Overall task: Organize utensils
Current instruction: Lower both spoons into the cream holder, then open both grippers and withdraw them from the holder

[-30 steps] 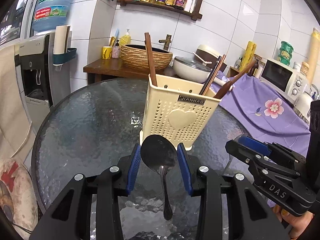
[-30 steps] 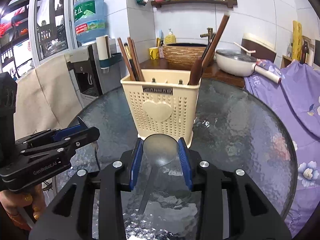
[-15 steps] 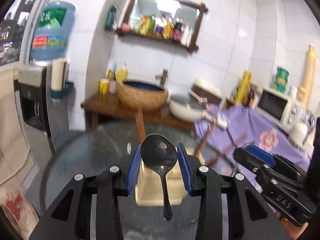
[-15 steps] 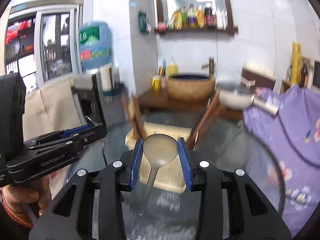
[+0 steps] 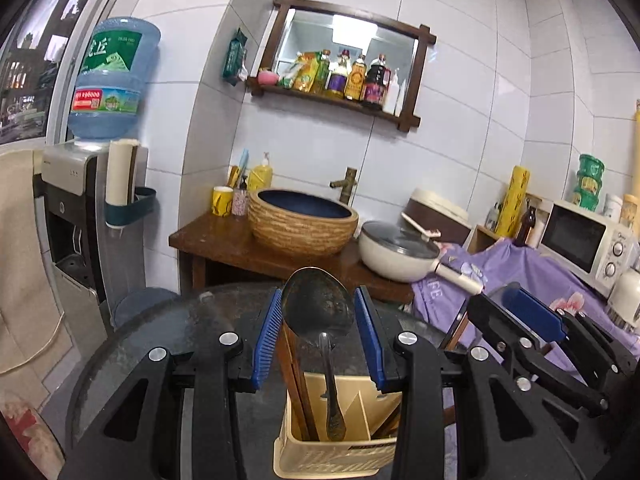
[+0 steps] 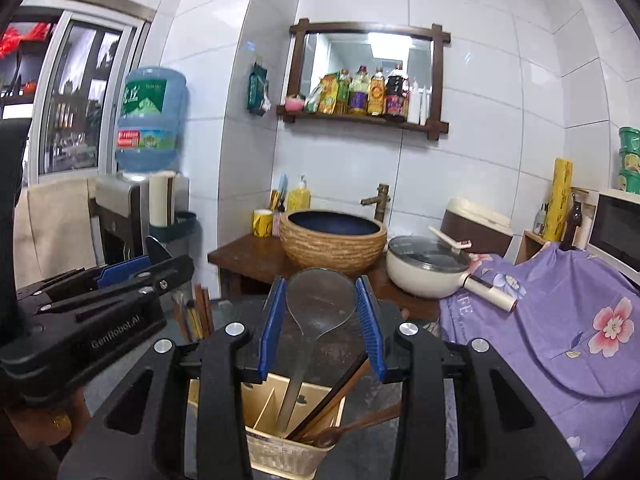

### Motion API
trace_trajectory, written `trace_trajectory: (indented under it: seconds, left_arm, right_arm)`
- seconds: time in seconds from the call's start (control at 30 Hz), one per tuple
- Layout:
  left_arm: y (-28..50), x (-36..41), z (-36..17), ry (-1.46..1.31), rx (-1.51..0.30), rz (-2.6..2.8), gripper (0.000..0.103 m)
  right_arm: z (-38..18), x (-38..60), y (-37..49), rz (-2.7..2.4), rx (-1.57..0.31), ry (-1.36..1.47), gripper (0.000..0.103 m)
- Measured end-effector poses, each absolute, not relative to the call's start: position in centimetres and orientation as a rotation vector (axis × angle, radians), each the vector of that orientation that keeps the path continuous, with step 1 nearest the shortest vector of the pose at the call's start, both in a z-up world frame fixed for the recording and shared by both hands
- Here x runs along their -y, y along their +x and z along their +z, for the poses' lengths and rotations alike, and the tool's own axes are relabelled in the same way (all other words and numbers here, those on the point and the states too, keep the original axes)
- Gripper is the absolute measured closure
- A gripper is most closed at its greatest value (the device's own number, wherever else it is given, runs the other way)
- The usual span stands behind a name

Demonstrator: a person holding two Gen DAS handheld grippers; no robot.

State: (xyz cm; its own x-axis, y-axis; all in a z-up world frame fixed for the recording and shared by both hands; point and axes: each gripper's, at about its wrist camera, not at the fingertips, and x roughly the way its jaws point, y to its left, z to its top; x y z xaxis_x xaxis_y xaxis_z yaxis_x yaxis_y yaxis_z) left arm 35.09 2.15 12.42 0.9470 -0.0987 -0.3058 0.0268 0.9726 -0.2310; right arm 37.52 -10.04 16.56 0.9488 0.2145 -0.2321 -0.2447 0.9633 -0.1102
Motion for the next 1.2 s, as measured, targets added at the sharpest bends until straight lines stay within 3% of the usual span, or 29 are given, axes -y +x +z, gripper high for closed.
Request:
trace_trajectory:
  seconds: [0.5,0.67,0.8,0.83,0.97,1.07,1.2]
  left_arm:
    - [35.4,-2.6,7.1,-0.209,-0.428,-0.100,0.063]
    - [33.5,-3.3,8.4,-0.212,-0.373,-0.088,0.044]
    - [30.8,-4.3,9.9,-0.197,-0.306,-0.052,0.020]
    - [30.0,-4.6,10.2,-0.203,-0.292,-0.050,0.015]
    - [26.7,-5.0,10.5,-0.206,-0.272,-0.061,0.006]
    - [24.4,-4.7,10.2,-0.176,-0.266,-0.066,0.006]
    - [21.9,-4.1,8.3,-0.142,-0.287,-0.082,0.006]
  right_arm:
    - [8.8,8.8,38.7,0.251,-0.325,-0.245,0.065]
    - [8.9,9.4,38.0,0.261,-0.299,-0.239,0.046]
    - [10.7,10.3,35.7,0.239,-0.216,-0.261,0.037]
    - [11.2,10.8,34.7,0.235,-0.191,-0.255,0.029]
    - [12.8,12.4,31.0,0.257,-0.121,-0.219,0.016]
    - [12.8,13.0,28.5,0.267,-0.110,-0.217,0.007]
    - [11.1,13.9,25.6,0.299,-0.145,-0.189,0.006]
